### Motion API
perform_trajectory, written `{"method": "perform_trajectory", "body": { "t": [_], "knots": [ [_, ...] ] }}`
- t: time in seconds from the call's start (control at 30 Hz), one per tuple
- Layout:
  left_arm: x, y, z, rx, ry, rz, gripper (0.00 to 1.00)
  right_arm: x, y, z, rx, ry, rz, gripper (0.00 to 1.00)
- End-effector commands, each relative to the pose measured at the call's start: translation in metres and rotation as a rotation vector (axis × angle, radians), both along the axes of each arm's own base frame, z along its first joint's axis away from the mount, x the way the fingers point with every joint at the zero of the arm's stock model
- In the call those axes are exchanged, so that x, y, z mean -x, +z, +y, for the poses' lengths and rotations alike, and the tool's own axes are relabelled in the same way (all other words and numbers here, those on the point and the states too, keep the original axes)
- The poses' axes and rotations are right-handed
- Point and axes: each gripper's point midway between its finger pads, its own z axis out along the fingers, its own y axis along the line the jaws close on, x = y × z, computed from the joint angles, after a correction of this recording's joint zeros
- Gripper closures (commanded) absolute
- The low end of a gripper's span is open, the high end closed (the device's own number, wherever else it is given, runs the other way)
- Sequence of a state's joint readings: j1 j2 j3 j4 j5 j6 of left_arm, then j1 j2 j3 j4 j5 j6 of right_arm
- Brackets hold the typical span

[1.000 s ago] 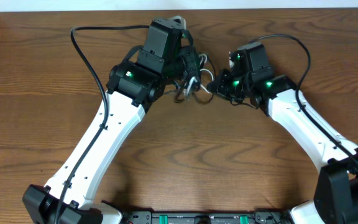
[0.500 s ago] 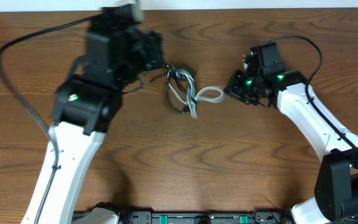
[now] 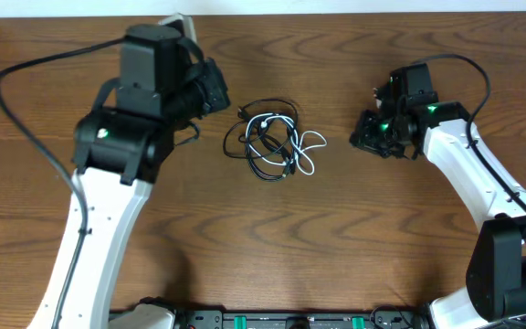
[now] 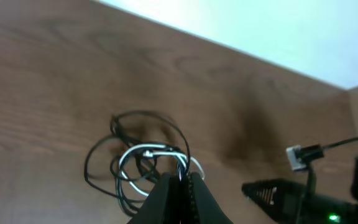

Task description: Untangle cables

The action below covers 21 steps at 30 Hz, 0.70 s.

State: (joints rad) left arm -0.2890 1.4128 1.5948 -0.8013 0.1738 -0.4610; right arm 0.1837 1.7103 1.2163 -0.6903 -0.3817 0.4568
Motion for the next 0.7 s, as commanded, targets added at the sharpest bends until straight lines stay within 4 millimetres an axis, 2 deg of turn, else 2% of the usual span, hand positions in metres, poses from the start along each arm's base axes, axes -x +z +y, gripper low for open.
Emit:
{"method": "perform_trajectory", "body": {
  "t": [0.0, 0.07, 0.2, 0.47, 0.67],
  "knots": [
    [-0.008, -0.020, -0.015, -0.035, -0.046, 0.045, 0.92, 0.002, 0.001, 0.009, -0.023, 0.119, -0.040, 0.59],
    [-0.013, -0.037, -0.026, -0.065, -0.086, 0.074, 0.92, 0.002, 0.001, 0.009, -0.022, 0.119, -0.039, 0.49],
    [-0.023, -0.076, -0.049, -0.135, -0.177, 0.131, 0.91, 0.004, 0.000, 0.008, -0.016, 0.133, -0.039, 0.42],
    [-0.029, -0.151, -0.079, -0.215, -0.385, 0.250, 0.67, 0.005, -0.002, 0.005, 0.013, 0.158, -0.045, 0.34],
    [-0.031, -0.189, -0.082, -0.273, -0.465, 0.307, 0.56, 0.008, -0.003, 0.007, 0.016, 0.173, -0.043, 0.31]
  ]
}}
